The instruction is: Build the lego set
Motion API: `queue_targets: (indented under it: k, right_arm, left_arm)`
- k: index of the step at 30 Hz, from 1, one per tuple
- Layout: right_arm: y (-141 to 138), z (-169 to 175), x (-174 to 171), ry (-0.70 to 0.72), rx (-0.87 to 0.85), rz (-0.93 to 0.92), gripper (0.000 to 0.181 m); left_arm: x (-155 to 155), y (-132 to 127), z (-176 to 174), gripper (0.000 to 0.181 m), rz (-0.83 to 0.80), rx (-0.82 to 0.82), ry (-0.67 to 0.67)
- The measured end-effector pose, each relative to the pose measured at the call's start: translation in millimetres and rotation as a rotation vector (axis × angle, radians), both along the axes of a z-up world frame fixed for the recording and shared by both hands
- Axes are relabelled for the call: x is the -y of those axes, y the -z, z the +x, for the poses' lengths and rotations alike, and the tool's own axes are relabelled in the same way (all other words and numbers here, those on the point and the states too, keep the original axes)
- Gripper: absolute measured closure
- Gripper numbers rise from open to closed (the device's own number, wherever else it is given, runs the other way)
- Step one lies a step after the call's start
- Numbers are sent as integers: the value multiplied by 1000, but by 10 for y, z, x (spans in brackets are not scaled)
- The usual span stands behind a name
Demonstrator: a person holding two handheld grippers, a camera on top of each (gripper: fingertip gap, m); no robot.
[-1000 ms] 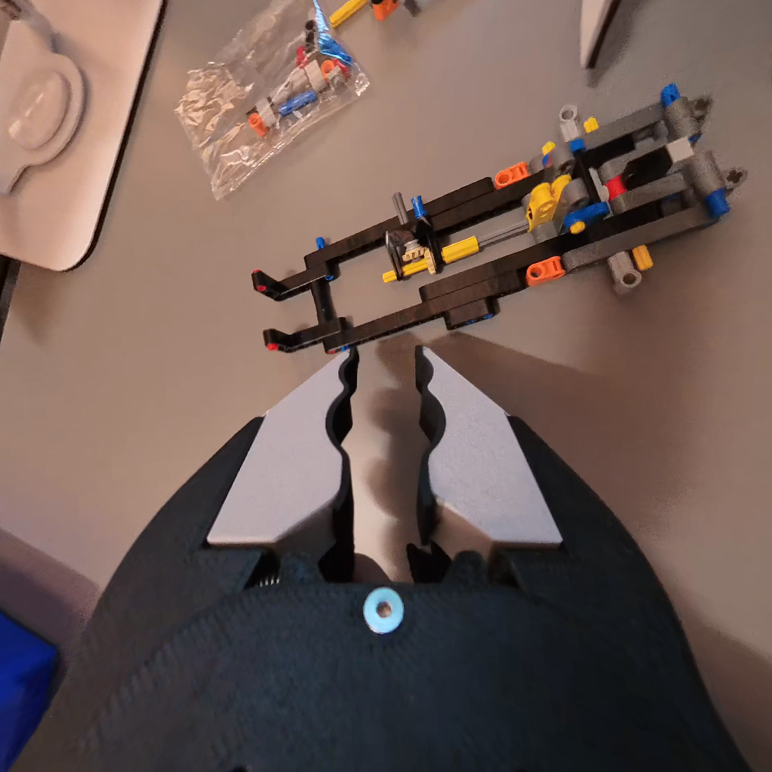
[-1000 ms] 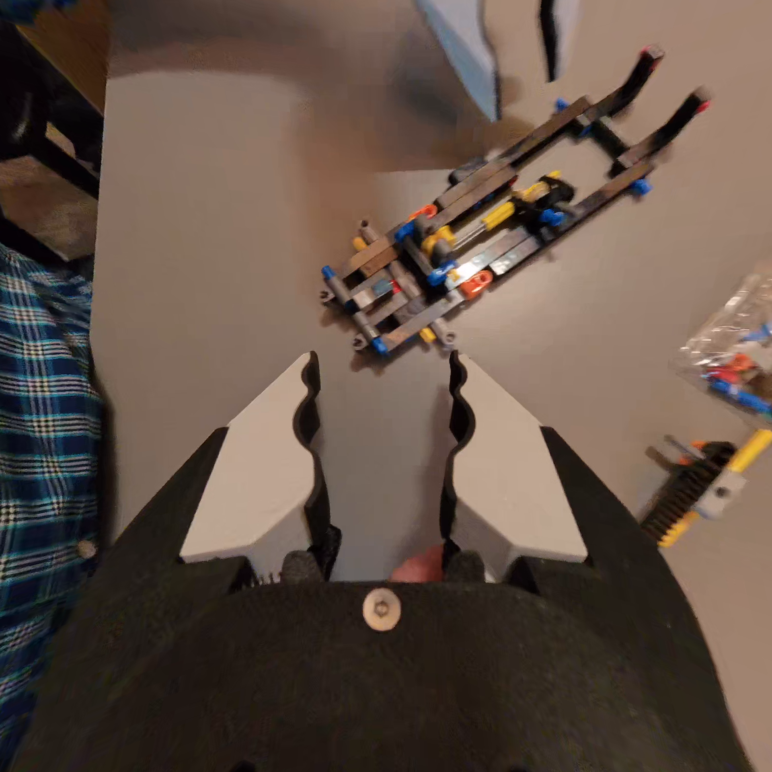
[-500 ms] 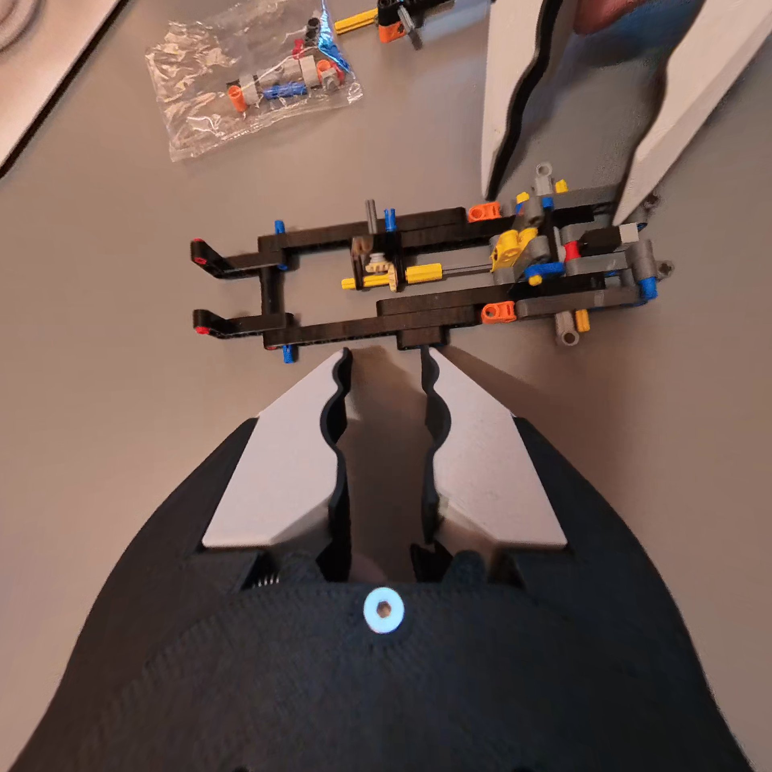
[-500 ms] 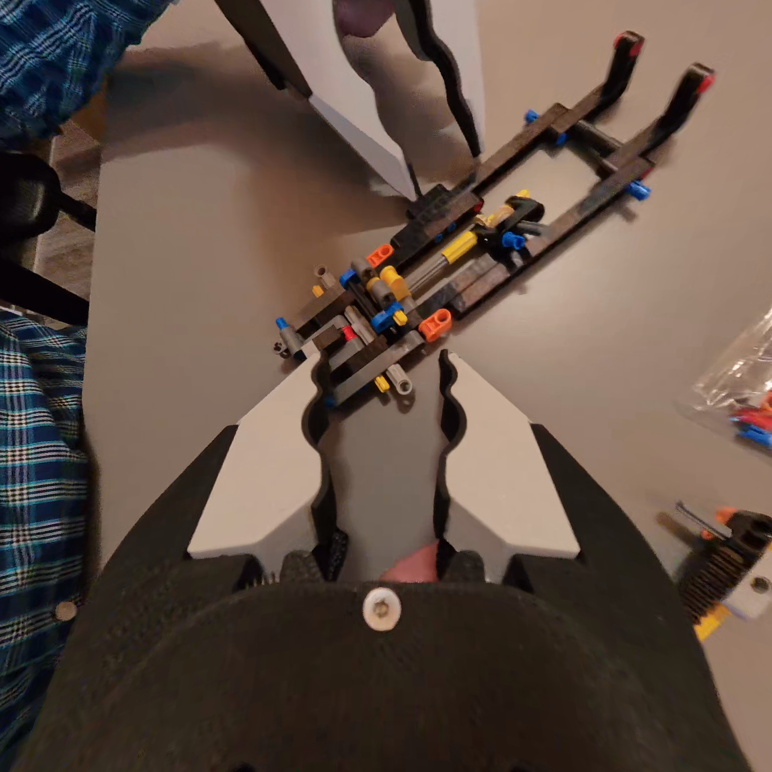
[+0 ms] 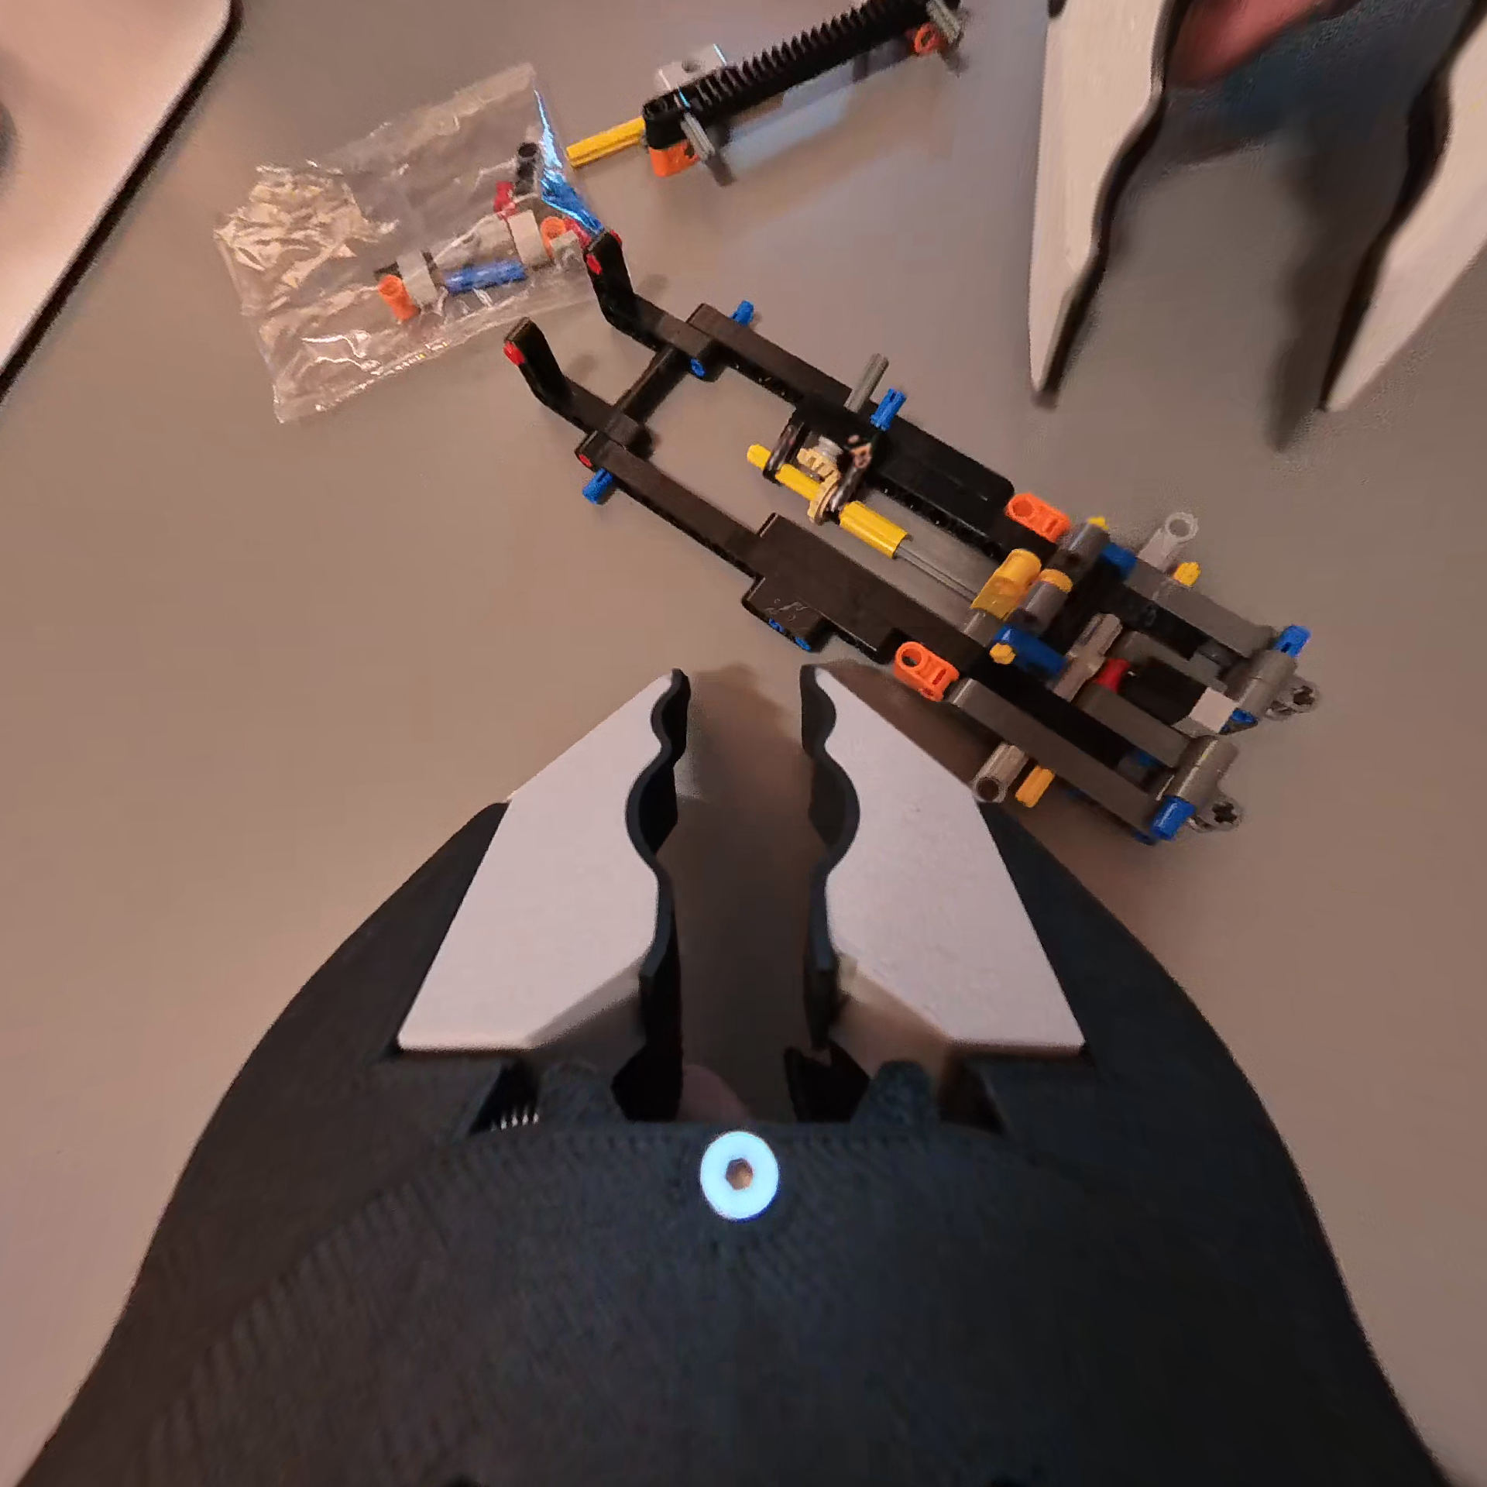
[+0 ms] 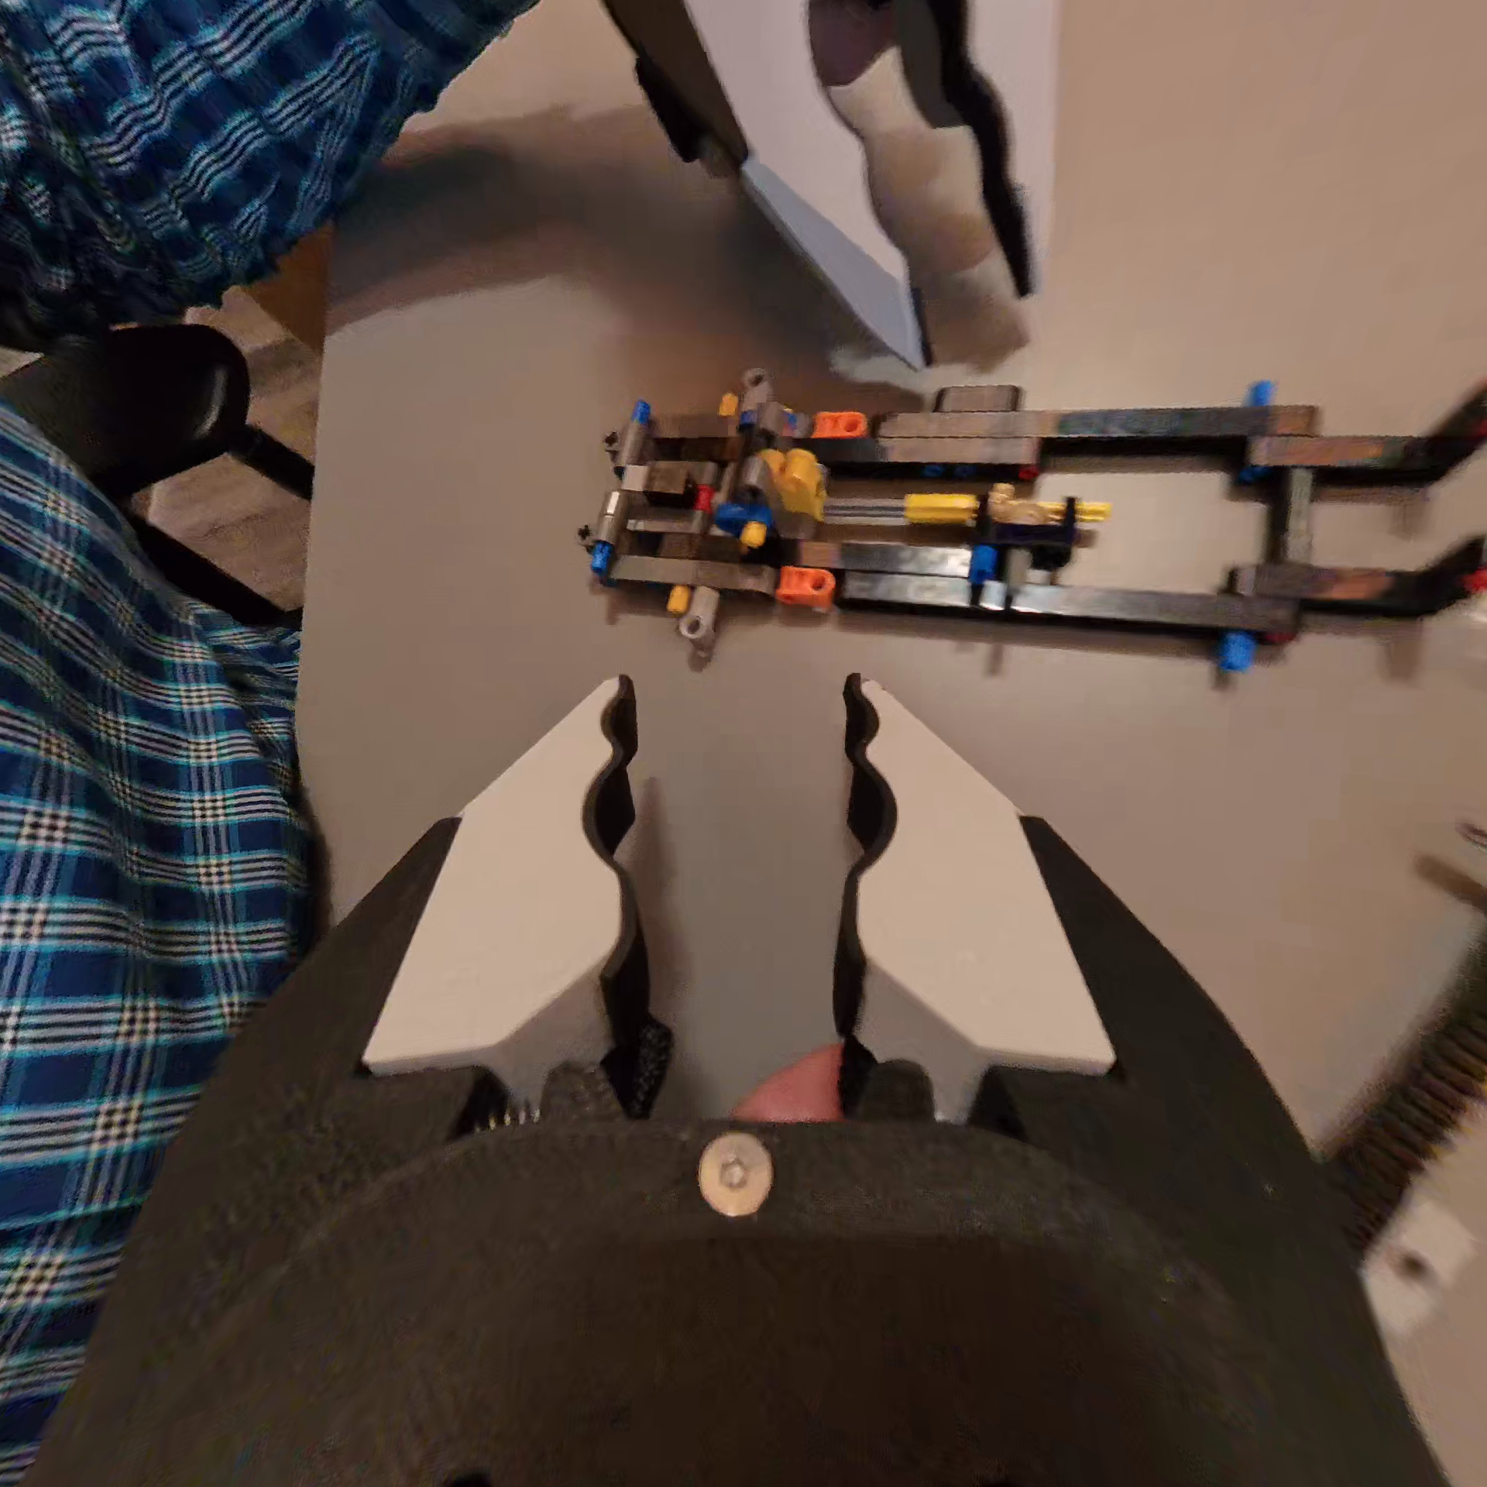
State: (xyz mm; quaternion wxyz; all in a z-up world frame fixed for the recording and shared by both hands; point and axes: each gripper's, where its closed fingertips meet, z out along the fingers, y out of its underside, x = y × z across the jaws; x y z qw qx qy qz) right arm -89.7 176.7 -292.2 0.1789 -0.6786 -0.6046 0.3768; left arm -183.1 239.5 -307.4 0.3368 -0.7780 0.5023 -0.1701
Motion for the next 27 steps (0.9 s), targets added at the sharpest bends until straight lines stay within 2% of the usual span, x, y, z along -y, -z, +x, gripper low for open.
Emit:
queue_targets:
  k: [1, 6, 10, 17, 27]
  right_arm:
    - [-28, 35, -86, 30, -9, 23, 135]
    - [-53, 12, -440, 163, -26, 116, 155]
    - [33, -83, -582, 202, 2, 181, 161]
    - [44, -210, -605, 187, -9, 170, 168]
    - [-34, -370, -685, 178, -18, 189, 169]
  left_arm:
    - [4, -16, 7, 156, 1, 9, -2]
    - [-9, 18, 59, 157, 9, -1, 3]
    - [-25, 36, 99, 159, 6, 3, 13]
    - [-33, 60, 116, 161, 1, 11, 32]
    - [-24, 63, 129, 164, 6, 20, 48]
